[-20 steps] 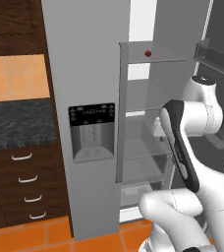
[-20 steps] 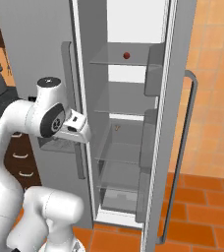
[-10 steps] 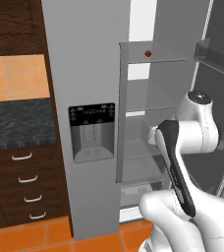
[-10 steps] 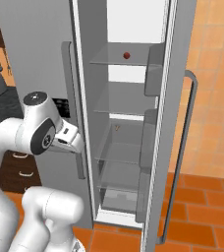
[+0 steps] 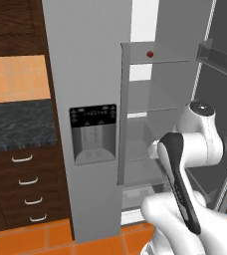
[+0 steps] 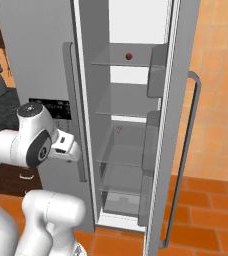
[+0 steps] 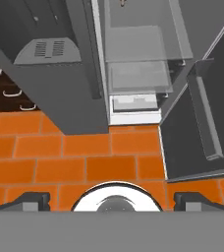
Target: Take the strawberry from the fridge and place it on top of the pancake, located on the dining counter.
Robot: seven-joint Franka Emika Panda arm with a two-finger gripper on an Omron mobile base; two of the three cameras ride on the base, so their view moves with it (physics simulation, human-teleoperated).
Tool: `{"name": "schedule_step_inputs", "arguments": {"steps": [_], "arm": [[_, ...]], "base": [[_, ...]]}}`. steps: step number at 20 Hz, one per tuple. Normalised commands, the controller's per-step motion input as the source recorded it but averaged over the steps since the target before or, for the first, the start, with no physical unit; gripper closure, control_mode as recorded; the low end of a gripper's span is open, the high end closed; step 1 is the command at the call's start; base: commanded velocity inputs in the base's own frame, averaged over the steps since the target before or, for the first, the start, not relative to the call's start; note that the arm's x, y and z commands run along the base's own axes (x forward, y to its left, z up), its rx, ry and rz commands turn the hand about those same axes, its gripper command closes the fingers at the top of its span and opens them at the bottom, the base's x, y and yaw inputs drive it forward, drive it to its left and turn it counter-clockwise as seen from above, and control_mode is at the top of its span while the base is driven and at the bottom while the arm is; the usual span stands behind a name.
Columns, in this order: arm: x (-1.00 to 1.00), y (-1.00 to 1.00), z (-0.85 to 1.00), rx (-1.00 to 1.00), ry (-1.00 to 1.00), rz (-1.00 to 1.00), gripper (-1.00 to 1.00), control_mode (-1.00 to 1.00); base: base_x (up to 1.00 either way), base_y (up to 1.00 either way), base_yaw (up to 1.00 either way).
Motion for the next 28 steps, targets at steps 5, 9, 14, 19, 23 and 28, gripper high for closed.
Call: {"name": "schedule_step_inputs", "arguments": {"steps": [5,9,14,19,23,28], "arm": [[-0.04,0.01,-0.33,-0.13,0.00,0.02,-1.00,-1.00],[-0.09,0.00,-0.03,-0.02,-0.02,0.00,-1.00,-1.00],[0.00,0.00,0.00,0.00,0.00,0.00,-1.00,-1.00],[0.02,0.00,0.00,0.00,0.00,0.00,-1.00,-1.00],[0.18,0.00,0.00,0.00,0.00,0.00,-1.00,1.00],[0.00,0.00,0.00,0.00,0.00,0.00,-1.00,1.00]], "base": [[0.00,0.00,0.00],[0.00,0.00,0.00],[0.00,0.00,0.00],[0.00,0.00,0.00],[0.26,0.00,0.00],[0.56,0.00,0.00]]}}
